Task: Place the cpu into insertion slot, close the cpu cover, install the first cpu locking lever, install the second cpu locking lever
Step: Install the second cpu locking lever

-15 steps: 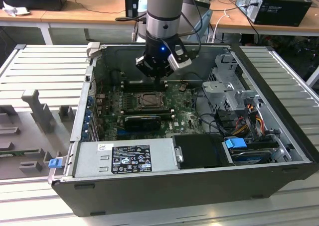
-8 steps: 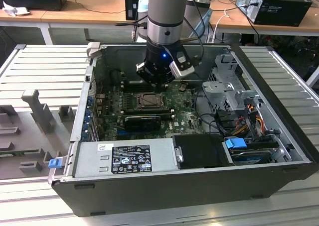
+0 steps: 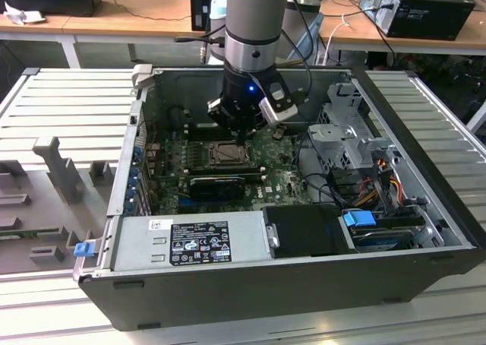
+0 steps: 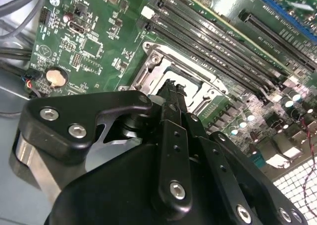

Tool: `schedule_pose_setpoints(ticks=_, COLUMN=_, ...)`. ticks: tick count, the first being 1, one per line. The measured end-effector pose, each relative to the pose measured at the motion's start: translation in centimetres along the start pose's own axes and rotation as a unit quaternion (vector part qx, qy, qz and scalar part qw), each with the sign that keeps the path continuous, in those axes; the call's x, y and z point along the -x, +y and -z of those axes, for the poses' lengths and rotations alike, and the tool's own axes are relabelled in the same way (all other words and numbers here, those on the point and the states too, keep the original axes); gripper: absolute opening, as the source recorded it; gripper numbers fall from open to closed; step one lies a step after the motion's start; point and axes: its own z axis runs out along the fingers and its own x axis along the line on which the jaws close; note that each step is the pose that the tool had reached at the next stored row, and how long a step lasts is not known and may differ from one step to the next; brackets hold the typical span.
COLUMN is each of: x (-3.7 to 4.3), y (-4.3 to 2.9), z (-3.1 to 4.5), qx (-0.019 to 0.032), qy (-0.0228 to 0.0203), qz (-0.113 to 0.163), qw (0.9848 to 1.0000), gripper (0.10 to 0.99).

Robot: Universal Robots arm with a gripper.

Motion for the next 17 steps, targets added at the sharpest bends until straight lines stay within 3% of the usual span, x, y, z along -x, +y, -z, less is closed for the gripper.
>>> schedule_pose_setpoints(ticks=17, x=-0.01, y=-0.96, z=0.31, qx=-0.0007, qy=0.0000, qz=0.000, qw=1.0000, gripper=0.106)
